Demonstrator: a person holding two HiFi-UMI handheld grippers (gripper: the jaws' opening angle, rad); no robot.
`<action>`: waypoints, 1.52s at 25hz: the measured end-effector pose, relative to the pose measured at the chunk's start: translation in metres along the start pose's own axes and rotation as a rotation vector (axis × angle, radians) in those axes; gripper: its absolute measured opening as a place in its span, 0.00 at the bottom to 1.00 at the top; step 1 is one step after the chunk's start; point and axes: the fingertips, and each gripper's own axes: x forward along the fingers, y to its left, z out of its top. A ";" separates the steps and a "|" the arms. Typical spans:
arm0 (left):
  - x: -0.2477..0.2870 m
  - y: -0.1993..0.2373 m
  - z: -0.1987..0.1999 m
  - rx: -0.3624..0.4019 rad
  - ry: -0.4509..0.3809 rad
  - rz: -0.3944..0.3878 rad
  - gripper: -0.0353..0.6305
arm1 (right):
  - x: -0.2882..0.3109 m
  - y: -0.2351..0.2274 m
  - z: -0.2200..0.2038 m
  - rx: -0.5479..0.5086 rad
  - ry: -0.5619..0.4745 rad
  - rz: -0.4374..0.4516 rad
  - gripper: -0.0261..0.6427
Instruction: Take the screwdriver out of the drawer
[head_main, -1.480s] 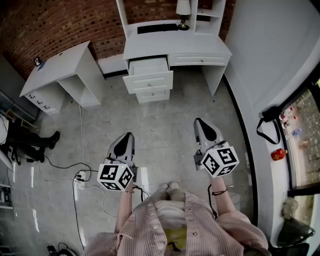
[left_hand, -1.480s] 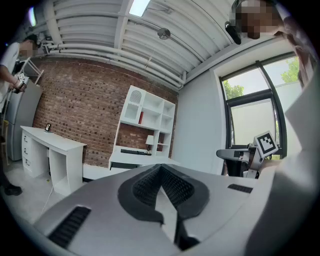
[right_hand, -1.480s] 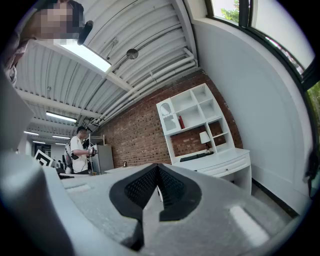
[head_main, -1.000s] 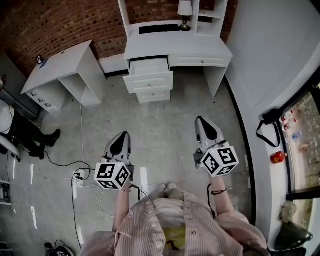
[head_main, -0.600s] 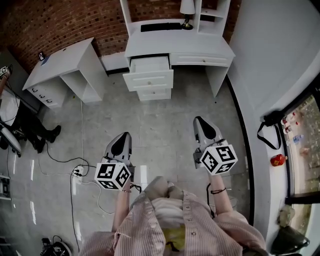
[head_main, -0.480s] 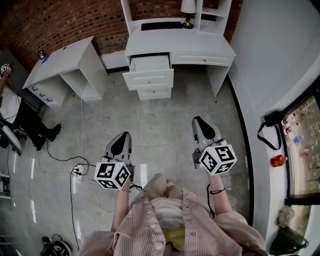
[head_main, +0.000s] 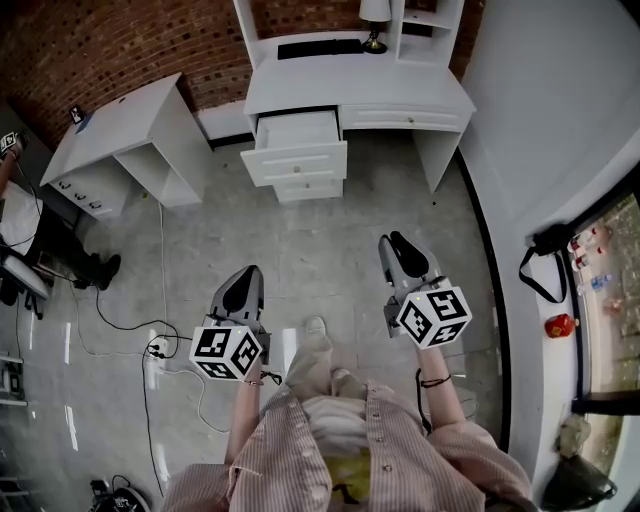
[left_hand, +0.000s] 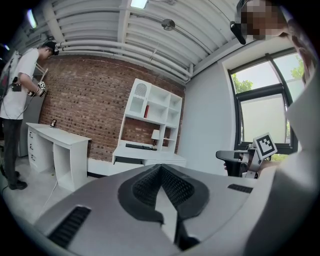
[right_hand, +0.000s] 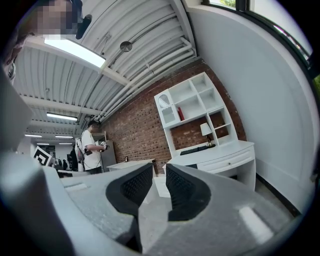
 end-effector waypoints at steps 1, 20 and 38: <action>0.007 0.005 0.002 -0.001 0.000 0.000 0.05 | 0.008 -0.003 0.000 0.000 0.002 -0.001 0.14; 0.146 0.127 0.043 -0.035 0.012 -0.007 0.05 | 0.185 -0.049 0.008 0.007 0.028 -0.073 0.21; 0.233 0.197 0.056 -0.051 0.029 -0.023 0.05 | 0.297 -0.076 0.004 0.006 0.064 -0.089 0.21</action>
